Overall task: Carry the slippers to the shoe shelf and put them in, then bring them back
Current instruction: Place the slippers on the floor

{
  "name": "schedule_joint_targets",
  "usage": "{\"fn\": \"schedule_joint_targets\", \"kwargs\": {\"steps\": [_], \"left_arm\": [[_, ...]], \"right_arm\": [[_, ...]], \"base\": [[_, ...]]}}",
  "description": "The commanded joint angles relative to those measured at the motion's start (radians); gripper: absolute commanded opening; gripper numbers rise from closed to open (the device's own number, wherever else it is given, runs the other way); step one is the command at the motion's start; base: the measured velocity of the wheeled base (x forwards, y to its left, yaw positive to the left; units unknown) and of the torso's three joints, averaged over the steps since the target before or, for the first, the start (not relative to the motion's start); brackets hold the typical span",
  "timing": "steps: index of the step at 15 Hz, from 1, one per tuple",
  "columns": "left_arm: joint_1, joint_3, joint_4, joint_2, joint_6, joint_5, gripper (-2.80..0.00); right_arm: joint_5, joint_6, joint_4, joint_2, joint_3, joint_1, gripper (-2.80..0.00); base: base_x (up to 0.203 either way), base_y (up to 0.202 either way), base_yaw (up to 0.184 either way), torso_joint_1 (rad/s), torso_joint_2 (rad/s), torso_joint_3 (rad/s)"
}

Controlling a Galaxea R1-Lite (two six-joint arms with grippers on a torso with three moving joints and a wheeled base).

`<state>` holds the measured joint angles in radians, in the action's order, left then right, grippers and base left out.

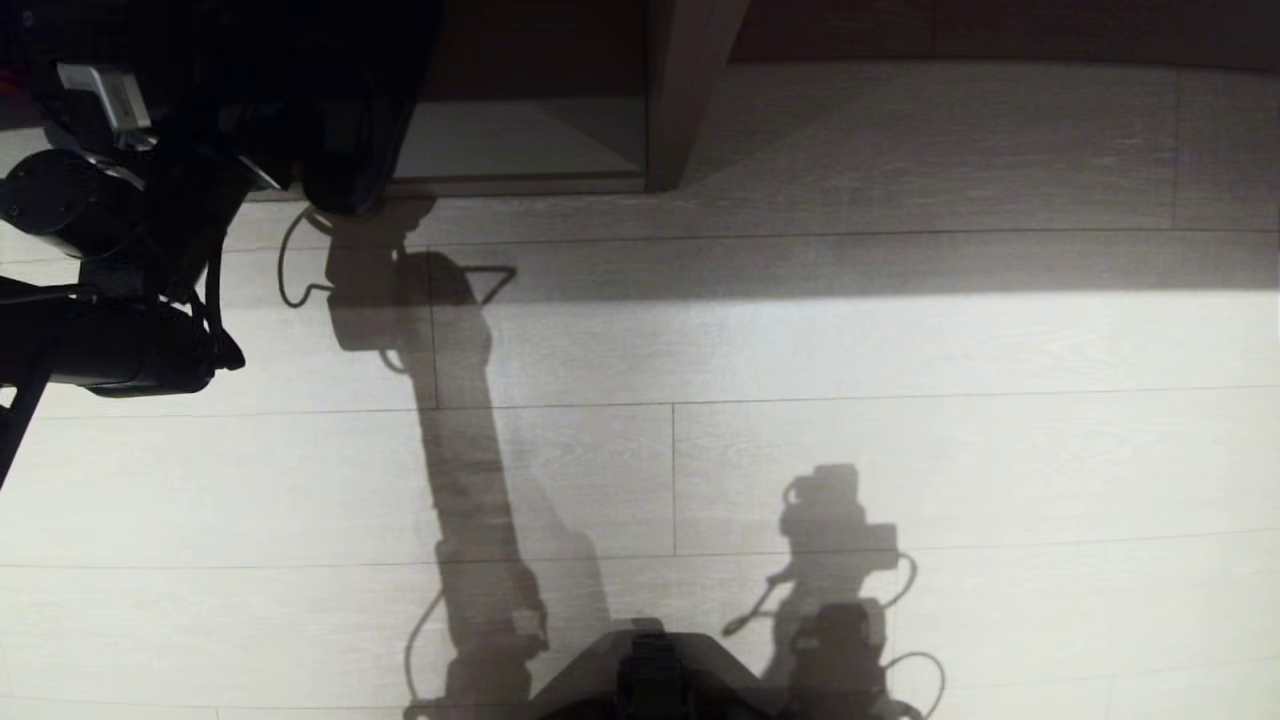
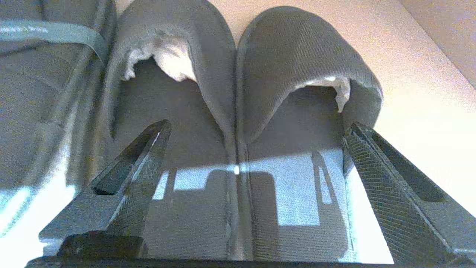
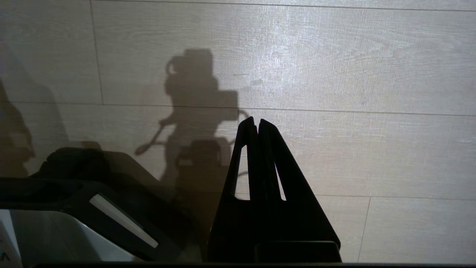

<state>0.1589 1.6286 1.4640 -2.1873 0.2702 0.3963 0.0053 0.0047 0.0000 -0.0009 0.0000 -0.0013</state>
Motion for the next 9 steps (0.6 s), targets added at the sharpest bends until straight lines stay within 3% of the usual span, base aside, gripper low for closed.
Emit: {"fn": "schedule_joint_targets", "kwargs": {"steps": [1,4,9], "left_arm": [[-0.012,0.013,0.022,-0.034,-0.001,-0.004,0.00],[-0.020,0.070,0.048,-0.071,-0.001,-0.008,0.00],[-0.027,0.274,0.062,-0.208,-0.008,-0.008,0.00]], "right_arm": [[0.001,0.000,0.000,-0.001,0.000,0.000,-2.80],[0.001,0.000,0.000,-0.001,0.000,0.000,-2.80],[0.001,0.000,0.000,-0.001,0.000,0.001,-2.80]], "base": [[0.000,0.000,0.000,0.000,0.00,0.000],[0.000,0.000,0.000,0.000,0.00,0.000],[0.000,0.000,0.000,0.000,0.00,0.000]]}}
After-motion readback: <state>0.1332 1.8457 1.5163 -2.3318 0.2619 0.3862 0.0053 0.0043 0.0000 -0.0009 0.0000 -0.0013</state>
